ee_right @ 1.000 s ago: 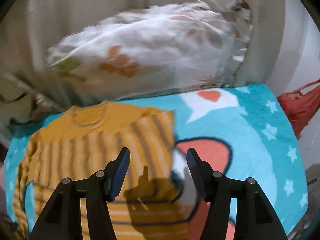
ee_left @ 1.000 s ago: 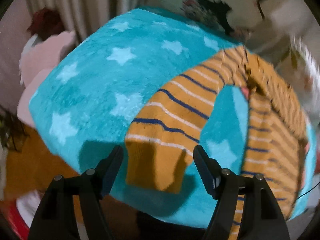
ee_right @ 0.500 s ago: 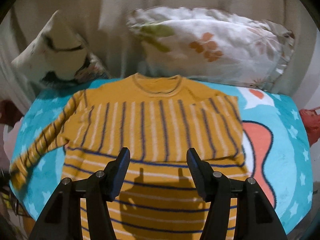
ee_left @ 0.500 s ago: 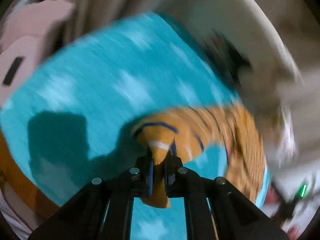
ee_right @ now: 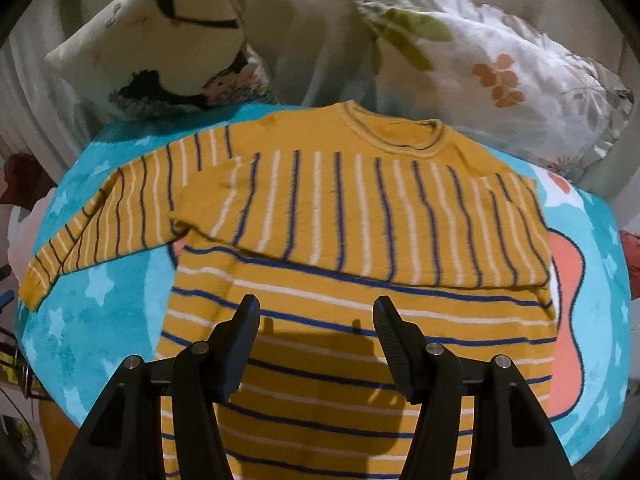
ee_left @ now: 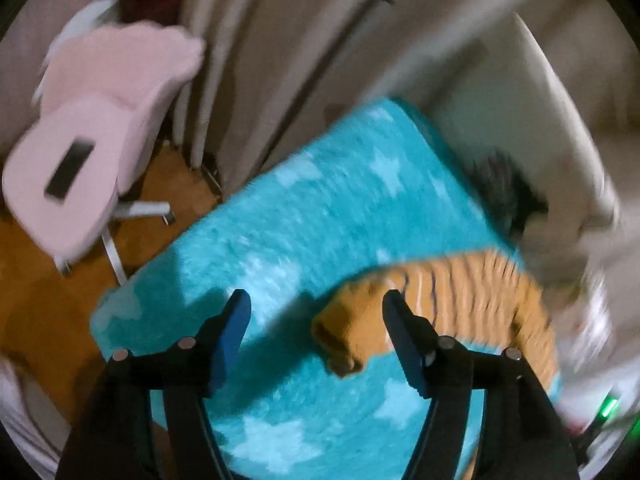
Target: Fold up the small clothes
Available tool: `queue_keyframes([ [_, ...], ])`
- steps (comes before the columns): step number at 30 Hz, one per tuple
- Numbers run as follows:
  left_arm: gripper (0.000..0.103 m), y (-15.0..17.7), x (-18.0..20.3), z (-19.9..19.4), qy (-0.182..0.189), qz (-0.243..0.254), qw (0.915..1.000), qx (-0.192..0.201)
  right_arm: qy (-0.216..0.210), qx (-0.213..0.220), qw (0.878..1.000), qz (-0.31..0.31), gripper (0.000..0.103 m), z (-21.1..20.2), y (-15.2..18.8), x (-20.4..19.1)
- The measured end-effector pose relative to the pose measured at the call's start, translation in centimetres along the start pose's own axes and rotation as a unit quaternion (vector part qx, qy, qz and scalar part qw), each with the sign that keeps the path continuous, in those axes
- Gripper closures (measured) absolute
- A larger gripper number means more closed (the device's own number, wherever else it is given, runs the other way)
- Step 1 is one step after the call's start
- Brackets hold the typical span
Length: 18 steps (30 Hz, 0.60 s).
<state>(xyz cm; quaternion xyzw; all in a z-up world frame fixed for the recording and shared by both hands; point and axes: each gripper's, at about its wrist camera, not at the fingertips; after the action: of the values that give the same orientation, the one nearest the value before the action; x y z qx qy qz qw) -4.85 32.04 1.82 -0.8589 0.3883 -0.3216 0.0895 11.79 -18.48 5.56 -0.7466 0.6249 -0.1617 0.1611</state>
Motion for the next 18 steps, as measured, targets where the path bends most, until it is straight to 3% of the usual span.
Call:
queue_keyframes([
  [4,0.034,1.7,4.2,1.6,-0.030,0.141,0.9894,-0.016,-0.002,-0.006,1.000,-0.020,0.040,0.4,-0.2,-2.1],
  [6,0.033,2.3,6.1,3.4,-0.070,0.206,0.9756,-0.030,-0.008,-0.012,1.000,-0.023,0.040,0.8,-0.2,-3.1],
  [7,0.039,2.4,6.5,4.0,-0.084,0.221,0.9710,-0.037,-0.012,-0.014,1.000,-0.022,0.040,0.9,-0.2,-3.3],
  [8,0.050,2.4,6.8,5.0,-0.092,0.235,0.9663,-0.050,-0.016,-0.016,1.000,-0.019,0.040,1.0,-0.3,-3.5],
  [9,0.084,2.1,6.8,6.0,-0.085,0.235,0.9656,-0.071,-0.019,-0.018,1.000,-0.014,0.040,1.1,-0.3,-3.7],
  [10,0.093,1.7,6.4,6.6,-0.075,0.224,0.9677,-0.089,-0.020,-0.020,1.000,-0.012,0.040,1.1,-0.3,-3.7],
  [13,0.093,-1.5,4.3,6.7,-0.017,0.146,0.9847,-0.093,-0.012,-0.019,1.000,-0.011,0.040,1.1,-0.3,-3.8],
  [15,0.093,-4.5,1.7,6.3,0.016,0.057,0.9953,-0.076,-0.006,-0.019,1.000,-0.011,0.040,1.1,-0.3,-3.6],
  [18,0.090,-7.4,-2.5,5.8,0.074,-0.077,0.9932,-0.047,-0.006,-0.024,1.000,-0.004,0.040,1.2,-0.1,-3.1],
])
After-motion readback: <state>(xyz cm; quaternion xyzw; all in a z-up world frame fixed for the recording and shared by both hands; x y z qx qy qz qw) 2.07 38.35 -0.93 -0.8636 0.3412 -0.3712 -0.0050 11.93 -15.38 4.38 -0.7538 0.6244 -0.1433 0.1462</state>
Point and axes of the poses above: each gripper's, at about its wrist camera, not at the fingertips, and z roughly the way its jaws point, x to its right, y to its underside, and after that the axes turned 5 degrees about y, right-handed
